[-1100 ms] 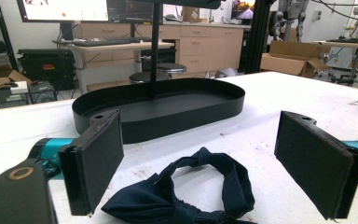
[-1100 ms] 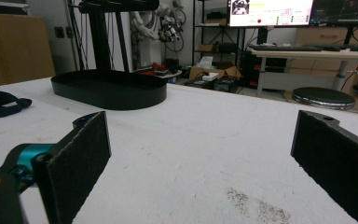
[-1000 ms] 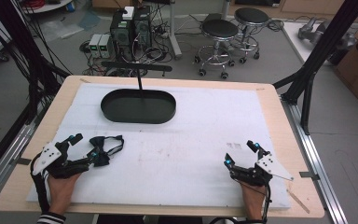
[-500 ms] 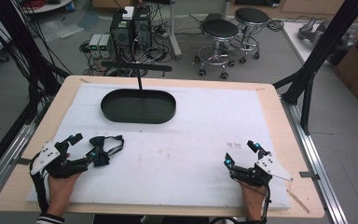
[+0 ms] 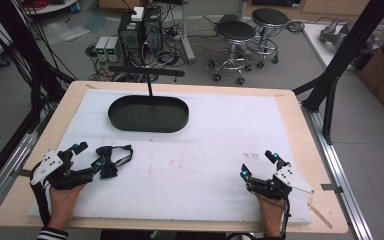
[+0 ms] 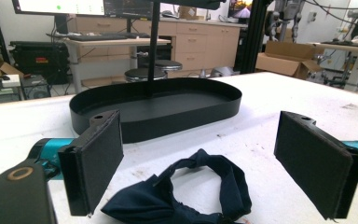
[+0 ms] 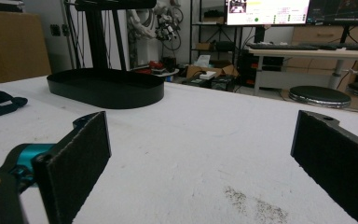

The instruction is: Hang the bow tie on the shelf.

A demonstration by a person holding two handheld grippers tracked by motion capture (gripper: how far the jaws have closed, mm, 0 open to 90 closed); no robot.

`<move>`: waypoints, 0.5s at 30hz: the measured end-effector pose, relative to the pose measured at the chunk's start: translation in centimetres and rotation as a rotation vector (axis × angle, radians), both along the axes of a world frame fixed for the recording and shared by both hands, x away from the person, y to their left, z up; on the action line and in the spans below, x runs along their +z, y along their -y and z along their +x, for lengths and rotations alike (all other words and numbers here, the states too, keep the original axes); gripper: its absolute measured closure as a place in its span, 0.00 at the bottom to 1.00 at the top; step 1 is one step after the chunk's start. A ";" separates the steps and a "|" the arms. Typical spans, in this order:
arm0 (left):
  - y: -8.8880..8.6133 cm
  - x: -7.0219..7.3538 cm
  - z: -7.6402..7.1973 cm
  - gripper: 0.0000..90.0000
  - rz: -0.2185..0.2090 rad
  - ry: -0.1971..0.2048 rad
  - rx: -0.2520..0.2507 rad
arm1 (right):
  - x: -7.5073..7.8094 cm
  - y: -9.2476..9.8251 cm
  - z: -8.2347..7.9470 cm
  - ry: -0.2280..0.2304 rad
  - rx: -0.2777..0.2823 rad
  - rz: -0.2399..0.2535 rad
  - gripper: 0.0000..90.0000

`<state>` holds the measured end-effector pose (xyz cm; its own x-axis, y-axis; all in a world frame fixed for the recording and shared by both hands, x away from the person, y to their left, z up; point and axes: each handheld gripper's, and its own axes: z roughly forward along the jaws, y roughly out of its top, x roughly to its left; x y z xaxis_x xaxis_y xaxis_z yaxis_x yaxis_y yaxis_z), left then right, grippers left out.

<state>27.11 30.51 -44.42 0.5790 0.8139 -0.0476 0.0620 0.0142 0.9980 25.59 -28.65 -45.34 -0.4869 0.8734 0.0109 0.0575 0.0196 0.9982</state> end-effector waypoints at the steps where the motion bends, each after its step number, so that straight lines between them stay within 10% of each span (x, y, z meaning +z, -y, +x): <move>1: 0.0 0.3 0.1 0.18 0.010 -0.014 0.000 | 0.0 0.0 0.0 -0.003 0.001 0.000 0.04; 15: 0.5 2.4 2.6 0.18 0.185 -0.190 -0.029 | 0.0 -0.1 0.0 -0.005 -0.007 -0.011 0.04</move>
